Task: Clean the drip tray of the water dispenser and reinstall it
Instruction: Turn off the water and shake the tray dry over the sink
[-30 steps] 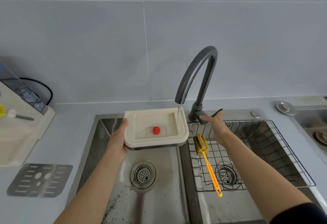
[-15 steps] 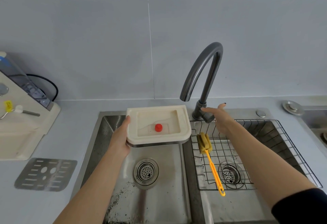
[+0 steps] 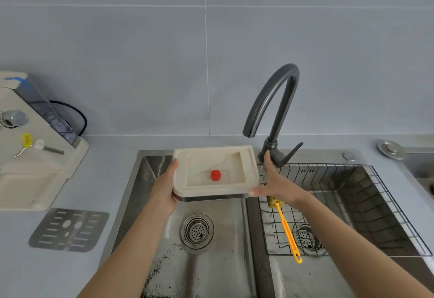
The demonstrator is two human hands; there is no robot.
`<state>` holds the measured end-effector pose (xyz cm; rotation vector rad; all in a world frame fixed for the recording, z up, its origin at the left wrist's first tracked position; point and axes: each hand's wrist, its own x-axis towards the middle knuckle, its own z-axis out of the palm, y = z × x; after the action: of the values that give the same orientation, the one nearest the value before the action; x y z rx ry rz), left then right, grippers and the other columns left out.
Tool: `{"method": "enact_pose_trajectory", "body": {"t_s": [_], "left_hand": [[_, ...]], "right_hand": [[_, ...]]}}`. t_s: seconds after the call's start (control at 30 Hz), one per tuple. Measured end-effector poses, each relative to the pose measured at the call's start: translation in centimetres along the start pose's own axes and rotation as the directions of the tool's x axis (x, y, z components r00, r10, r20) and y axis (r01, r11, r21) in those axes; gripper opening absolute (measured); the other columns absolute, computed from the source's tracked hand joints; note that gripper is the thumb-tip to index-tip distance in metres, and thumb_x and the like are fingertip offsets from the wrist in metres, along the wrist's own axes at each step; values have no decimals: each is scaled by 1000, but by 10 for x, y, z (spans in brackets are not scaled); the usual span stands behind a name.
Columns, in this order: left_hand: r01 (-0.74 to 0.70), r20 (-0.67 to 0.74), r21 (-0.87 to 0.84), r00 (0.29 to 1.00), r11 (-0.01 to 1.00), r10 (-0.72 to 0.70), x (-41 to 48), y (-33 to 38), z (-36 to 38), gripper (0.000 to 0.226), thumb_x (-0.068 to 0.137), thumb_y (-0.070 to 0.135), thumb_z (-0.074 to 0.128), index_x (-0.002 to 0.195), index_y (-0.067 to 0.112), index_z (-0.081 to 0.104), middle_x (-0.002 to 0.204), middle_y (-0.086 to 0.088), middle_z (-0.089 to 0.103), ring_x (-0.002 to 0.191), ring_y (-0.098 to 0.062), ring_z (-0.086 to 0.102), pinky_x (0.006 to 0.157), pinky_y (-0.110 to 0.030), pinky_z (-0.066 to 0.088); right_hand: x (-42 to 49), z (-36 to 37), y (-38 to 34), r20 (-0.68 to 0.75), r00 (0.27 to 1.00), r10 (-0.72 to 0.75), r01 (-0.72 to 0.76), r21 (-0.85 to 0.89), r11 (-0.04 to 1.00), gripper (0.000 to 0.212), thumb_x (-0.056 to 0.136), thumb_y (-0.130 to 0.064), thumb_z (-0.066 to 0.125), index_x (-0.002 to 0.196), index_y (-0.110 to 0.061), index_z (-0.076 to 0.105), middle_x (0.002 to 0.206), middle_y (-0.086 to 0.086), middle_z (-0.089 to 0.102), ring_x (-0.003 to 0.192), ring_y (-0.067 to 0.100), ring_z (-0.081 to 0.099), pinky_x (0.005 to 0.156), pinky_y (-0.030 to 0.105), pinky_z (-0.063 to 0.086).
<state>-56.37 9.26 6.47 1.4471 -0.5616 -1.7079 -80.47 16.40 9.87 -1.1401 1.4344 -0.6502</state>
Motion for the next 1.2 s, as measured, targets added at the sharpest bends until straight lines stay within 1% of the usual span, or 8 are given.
{"method": "enact_pose_trajectory", "body": {"t_s": [0.07,0.13,0.23,0.37,0.5,0.77,0.9,1.2], "left_hand": [[8,6,2,1000,1000,-8,-3,-1,-2,38,88,42,55,113,14,61,112,-11,66,88,-25,63,57,-31,47],[14,18,-2,1000,1000,-14,-5,-1,-5,43,87,42,56,117,13,61,114,-11,66,97,-27,63,68,-35,53],[3,41,15,999,1000,-3,-7,0,-10,46,87,44,55,119,12,61,120,-12,65,112,-29,60,95,-43,48],[-41,75,70,997,997,36,-15,6,-15,42,91,44,49,118,15,61,120,-12,65,111,-30,60,97,-45,46],[-64,112,105,992,992,52,-24,10,-19,44,93,46,43,127,21,52,123,-11,63,107,-28,59,70,-35,48],[-238,361,214,920,947,150,-35,8,-31,86,71,26,67,144,28,23,130,-2,53,119,-23,51,107,-47,37],[-305,457,311,878,900,140,-37,6,-37,101,42,20,86,127,40,35,126,-1,53,119,-22,50,98,-41,45],[-358,521,403,846,843,110,-32,0,-46,113,40,10,82,137,35,28,127,3,54,121,-16,50,89,-24,49]], "right_hand": [[-5,10,-2,40,997,-73,73,12,997,118,76,9,68,141,-14,-28,108,-36,21,104,-21,36,69,-12,35],[-2,16,6,63,986,-154,153,17,988,120,70,12,72,138,-25,-20,116,-35,25,95,-38,36,73,-10,34],[1,25,16,10,971,-239,239,6,971,123,54,-14,83,140,-31,-2,135,-13,38,121,-14,43,92,4,42],[2,34,23,-52,951,-306,306,-15,952,120,49,-20,85,143,-18,11,134,5,39,129,17,43,101,28,47],[4,40,21,-88,940,-330,330,-20,944,110,50,-23,84,140,-18,21,128,1,42,122,8,47,93,24,50],[4,37,18,-67,951,-300,304,45,952,95,49,-22,82,131,-18,33,118,0,52,103,-7,56,80,14,51],[8,32,19,-51,960,-277,278,23,960,95,49,-26,84,130,-22,35,122,2,52,111,7,55,83,19,52],[11,26,17,-31,958,-284,282,-48,958,95,49,-30,85,129,-22,35,124,6,50,116,19,54,92,36,53]]}}
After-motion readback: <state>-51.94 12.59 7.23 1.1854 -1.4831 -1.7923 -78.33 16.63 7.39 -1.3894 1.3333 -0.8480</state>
